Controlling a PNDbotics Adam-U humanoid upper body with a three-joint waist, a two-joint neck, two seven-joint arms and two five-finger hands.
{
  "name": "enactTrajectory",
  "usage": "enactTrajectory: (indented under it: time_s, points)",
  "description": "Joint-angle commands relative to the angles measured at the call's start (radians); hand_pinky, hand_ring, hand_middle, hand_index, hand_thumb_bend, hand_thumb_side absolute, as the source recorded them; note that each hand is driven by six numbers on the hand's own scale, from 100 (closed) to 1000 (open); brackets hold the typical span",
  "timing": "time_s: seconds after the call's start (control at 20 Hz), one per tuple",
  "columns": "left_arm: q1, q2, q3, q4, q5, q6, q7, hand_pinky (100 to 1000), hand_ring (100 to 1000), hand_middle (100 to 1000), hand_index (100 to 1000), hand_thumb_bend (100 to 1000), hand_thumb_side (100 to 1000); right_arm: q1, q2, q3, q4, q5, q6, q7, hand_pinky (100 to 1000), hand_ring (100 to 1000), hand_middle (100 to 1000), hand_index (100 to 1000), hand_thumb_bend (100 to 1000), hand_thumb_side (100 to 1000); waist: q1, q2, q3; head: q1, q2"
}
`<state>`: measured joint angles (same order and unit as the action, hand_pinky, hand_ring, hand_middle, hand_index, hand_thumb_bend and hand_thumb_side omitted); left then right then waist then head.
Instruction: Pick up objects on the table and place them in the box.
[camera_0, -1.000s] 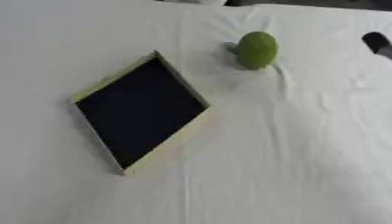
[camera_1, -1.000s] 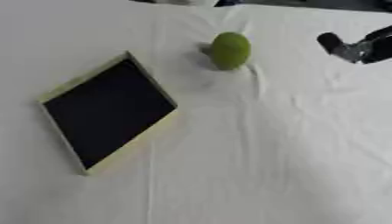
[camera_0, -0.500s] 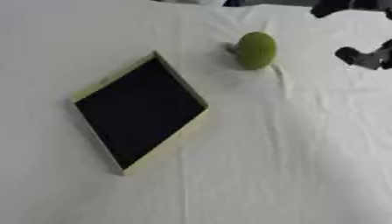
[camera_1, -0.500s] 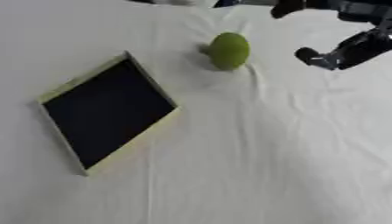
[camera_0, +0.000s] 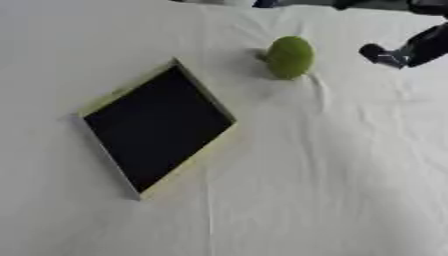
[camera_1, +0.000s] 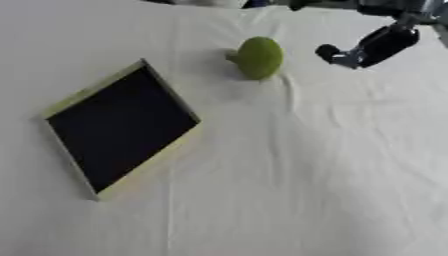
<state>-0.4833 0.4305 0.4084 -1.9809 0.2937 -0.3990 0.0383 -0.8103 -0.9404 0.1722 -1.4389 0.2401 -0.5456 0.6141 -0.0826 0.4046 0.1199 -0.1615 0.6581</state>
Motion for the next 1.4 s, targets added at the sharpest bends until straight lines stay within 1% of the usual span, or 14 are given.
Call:
enactTrajectory:
  time_s: [0.05, 0.3, 0.55, 0.6, 0.65, 0.9, 1.1, 1.4]
  points:
    - [-0.01, 0.026, 0.001, -0.019, 0.005, 0.0, -0.005, 608, 656, 566, 709, 100, 515, -0.047, 0.006, 0.011, 0.05, 0.045, -0.008, 0.038, 930, 1000, 888, 980, 171, 100, 0.002, -0.03, 0.001, -0.006, 0.0]
    - [-0.01, 0.026, -0.002, -0.019, 0.007, 0.001, -0.007, 609, 656, 566, 709, 100, 513, -0.115, 0.064, 0.045, 0.154, 0.116, 0.013, 0.063, 937, 1000, 891, 996, 164, 102, 0.001, -0.033, 0.002, -0.01, 0.005]
    - [-0.014, 0.024, -0.004, -0.019, 0.009, 0.003, -0.007, 609, 657, 566, 709, 100, 514, -0.167, 0.118, 0.062, 0.249, 0.167, 0.01, 0.076, 938, 1000, 892, 997, 146, 140, 0.0, -0.034, 0.004, -0.011, 0.008]
    - [-0.014, 0.024, -0.004, -0.019, 0.01, 0.004, -0.008, 609, 657, 566, 709, 100, 515, -0.173, 0.127, 0.064, 0.263, 0.173, 0.007, 0.078, 939, 1000, 891, 997, 116, 173, 0.0, -0.033, 0.005, -0.012, 0.008]
    - [-0.015, 0.023, -0.004, -0.019, 0.01, 0.004, -0.007, 608, 657, 566, 709, 100, 515, -0.18, 0.138, 0.067, 0.277, 0.179, 0.005, 0.081, 939, 1000, 892, 998, 118, 169, 0.0, -0.033, 0.006, -0.012, 0.009]
    - [-0.017, 0.021, -0.007, -0.019, 0.013, 0.005, -0.01, 608, 657, 566, 708, 100, 515, -0.216, 0.183, 0.064, 0.341, 0.218, 0.0, 0.08, 939, 1000, 895, 997, 129, 170, 0.0, -0.033, 0.008, -0.016, 0.01]
    - [-0.021, 0.019, -0.008, -0.019, 0.016, 0.004, -0.011, 608, 658, 566, 708, 100, 516, -0.239, 0.22, 0.052, 0.401, 0.265, -0.003, 0.067, 939, 1000, 893, 998, 117, 182, 0.001, -0.031, 0.012, -0.021, 0.008]
    - [-0.025, 0.016, -0.009, -0.019, 0.018, 0.005, -0.014, 608, 659, 566, 708, 100, 519, -0.252, 0.25, 0.037, 0.458, 0.317, -0.016, 0.055, 939, 1000, 894, 999, 111, 208, 0.001, -0.025, 0.018, -0.024, 0.007]
